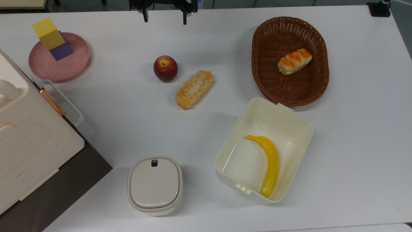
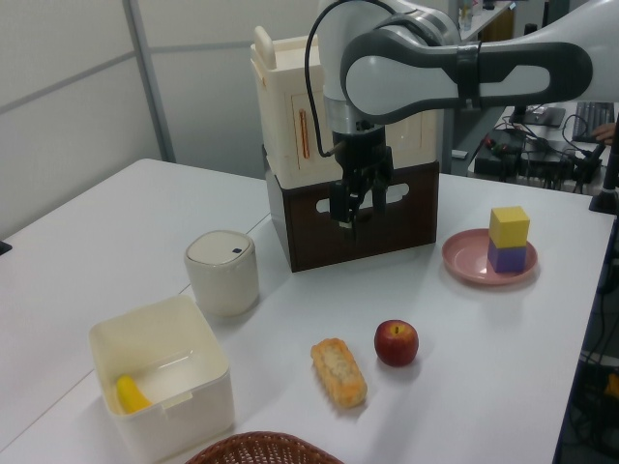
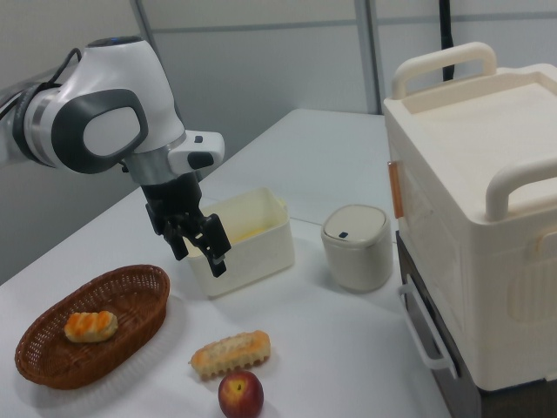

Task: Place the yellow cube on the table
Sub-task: 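Move the gripper toward the pink plate with the stacked cubes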

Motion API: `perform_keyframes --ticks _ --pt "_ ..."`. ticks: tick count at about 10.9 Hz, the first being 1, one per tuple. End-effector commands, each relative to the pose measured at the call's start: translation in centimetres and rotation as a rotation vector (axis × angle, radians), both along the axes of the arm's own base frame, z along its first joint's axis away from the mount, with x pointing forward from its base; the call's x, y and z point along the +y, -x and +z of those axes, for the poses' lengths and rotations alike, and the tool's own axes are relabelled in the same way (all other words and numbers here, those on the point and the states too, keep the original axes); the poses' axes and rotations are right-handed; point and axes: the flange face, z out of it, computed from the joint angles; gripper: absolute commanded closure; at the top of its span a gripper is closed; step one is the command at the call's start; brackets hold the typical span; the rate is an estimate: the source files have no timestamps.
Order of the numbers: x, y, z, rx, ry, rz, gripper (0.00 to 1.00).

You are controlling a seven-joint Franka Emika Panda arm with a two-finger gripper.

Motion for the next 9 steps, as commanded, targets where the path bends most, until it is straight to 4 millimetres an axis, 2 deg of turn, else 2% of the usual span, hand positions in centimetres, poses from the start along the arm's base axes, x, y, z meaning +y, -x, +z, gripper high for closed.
perform_keyframes --ticks 1,5,9 --pt "-0.22 0.37 0.08 0.008 -0.017 -0.003 0.00" --pt "-0.72 0.16 -0.27 0.014 -0.017 -0.005 0.00" --pt "-0.78 0.32 -0.84 0.035 -0.015 0.076 0.00"
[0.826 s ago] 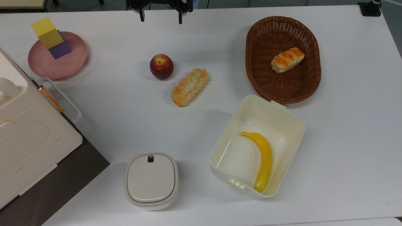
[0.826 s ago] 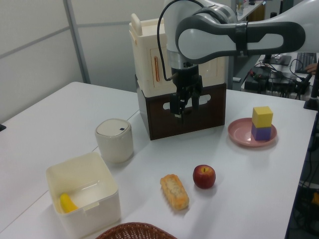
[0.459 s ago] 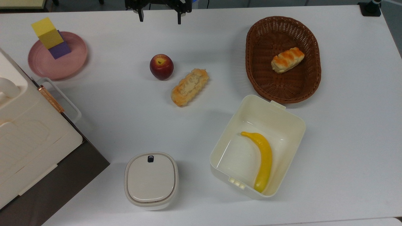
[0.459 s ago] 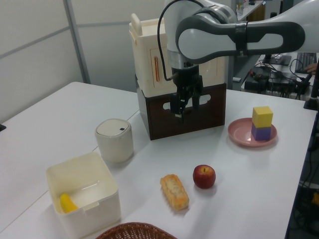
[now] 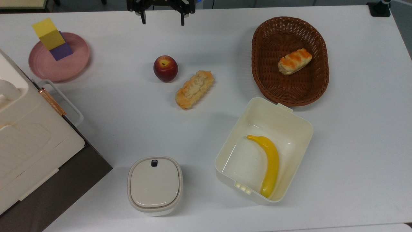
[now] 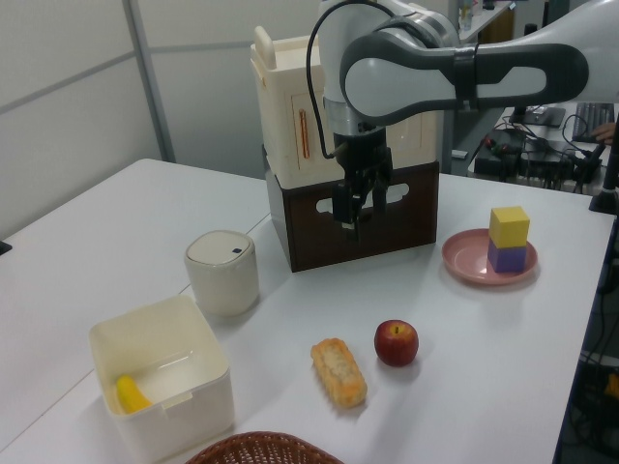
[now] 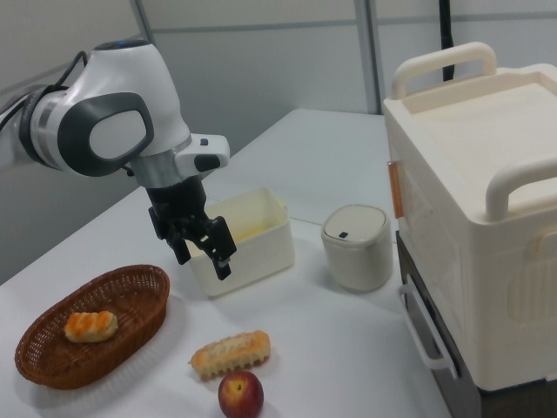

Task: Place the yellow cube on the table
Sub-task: 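Move the gripper toward the pink plate with the stacked cubes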

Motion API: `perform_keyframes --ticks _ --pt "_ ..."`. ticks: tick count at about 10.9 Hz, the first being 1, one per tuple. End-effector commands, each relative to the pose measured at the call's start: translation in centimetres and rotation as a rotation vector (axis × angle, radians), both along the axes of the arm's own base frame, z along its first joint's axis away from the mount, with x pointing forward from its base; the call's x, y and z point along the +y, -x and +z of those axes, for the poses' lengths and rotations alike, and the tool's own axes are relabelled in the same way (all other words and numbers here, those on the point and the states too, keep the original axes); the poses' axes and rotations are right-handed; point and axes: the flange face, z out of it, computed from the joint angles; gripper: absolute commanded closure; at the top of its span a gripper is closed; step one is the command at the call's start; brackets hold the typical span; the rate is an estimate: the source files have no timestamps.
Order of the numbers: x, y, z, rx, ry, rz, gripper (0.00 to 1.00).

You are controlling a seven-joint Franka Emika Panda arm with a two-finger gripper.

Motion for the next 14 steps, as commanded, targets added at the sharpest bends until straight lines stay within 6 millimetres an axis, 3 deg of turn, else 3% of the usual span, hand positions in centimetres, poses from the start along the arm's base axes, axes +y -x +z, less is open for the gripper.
perform_keyframes --ticks 1,7,11,14 --pt "-0.3 0.4 -0.6 0.027 -0.008 0.038 0.00" --pt "-2.0 -0.8 -4.2 0.072 0.004 0.072 0.00" --pt "-11.5 0.7 -3.8 0.083 0.005 0.075 0.00" --pt "-20.5 3.5 -4.6 0.122 0.008 0.219 0.00"
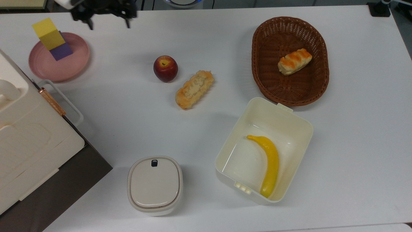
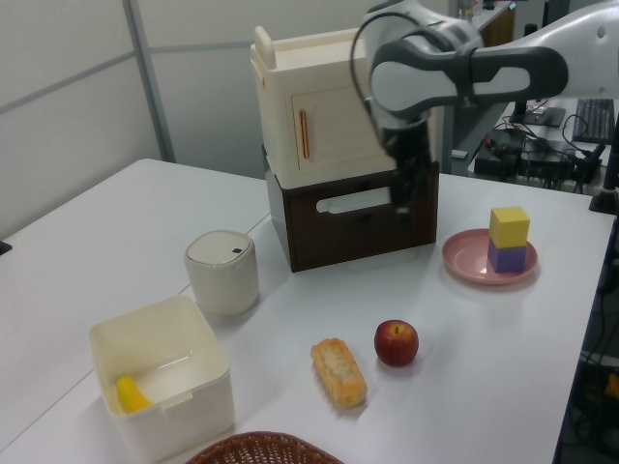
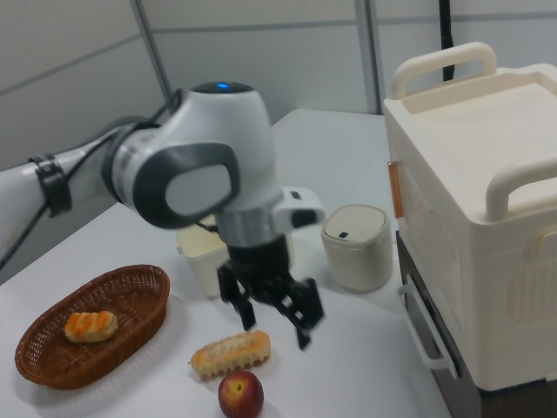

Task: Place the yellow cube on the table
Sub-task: 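Lower the gripper and grasp the yellow cube atop the purple cube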

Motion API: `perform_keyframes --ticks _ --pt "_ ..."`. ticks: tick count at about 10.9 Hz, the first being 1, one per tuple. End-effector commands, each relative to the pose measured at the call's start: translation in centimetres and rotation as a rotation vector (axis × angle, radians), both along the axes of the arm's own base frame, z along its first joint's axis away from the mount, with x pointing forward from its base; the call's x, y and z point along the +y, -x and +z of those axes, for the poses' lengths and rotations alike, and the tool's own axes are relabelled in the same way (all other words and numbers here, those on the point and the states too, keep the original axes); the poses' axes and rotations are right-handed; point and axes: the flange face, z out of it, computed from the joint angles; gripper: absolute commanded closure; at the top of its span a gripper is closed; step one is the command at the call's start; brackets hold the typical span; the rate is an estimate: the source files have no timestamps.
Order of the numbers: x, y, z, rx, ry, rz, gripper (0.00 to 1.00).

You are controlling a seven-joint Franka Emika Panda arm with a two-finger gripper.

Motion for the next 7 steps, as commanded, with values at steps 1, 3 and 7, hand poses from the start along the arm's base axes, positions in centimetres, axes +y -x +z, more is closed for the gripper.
perform_keyframes --ticks 1,3,7 --pt "-7.7 3.8 -0.8 0.047 0.001 0.204 0.00" --pt "-13.0 6.1 -2.1 0.068 -0.014 0.351 0.00" --pt "-20.5 8.4 -7.5 0.103 0.022 0.496 0.00"
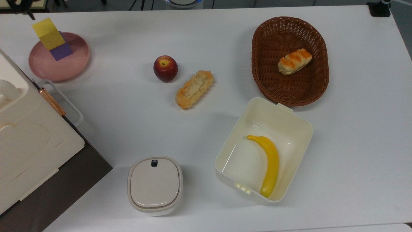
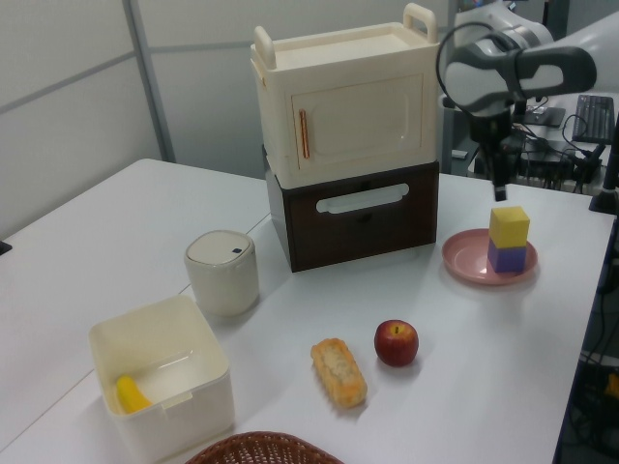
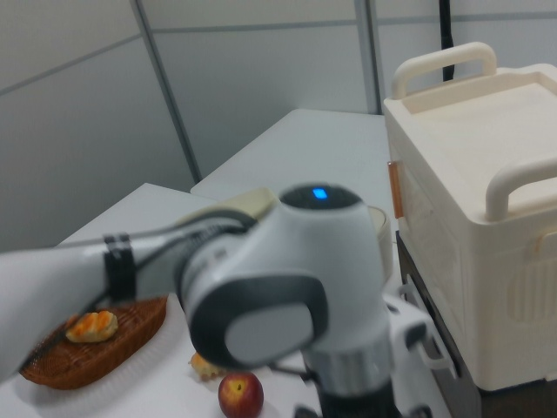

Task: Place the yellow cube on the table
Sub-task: 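Lower the gripper and grasp the yellow cube atop the purple cube, then lift the yellow cube off the purple cube and carry it beside the plate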

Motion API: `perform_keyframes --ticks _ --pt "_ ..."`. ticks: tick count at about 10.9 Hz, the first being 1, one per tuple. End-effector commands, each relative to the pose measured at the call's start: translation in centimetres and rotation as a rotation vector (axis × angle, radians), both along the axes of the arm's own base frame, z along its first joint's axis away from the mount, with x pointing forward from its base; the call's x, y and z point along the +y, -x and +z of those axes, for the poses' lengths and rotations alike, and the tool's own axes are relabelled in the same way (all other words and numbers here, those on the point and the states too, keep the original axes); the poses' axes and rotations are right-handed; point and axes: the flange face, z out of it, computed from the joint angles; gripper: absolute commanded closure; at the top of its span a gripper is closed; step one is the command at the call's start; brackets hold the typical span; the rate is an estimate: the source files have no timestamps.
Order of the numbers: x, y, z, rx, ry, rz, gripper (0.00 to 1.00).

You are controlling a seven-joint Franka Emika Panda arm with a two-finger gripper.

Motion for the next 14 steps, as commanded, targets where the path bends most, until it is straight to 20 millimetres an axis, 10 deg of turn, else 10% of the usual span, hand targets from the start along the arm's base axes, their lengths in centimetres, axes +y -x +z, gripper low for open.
perform_keyframes --ticks 1,8,11,14 --pt "-3.1 0.6 -4.2 0.039 0.032 0.108 0.00" --pt "-3.9 0.9 -9.0 0.084 0.026 0.125 0.00" --pt "-5.0 2.2 -9.9 0.084 0.026 0.104 0.37" --pt "-3.4 1.4 -6.2 0.082 0.034 0.098 0.45"
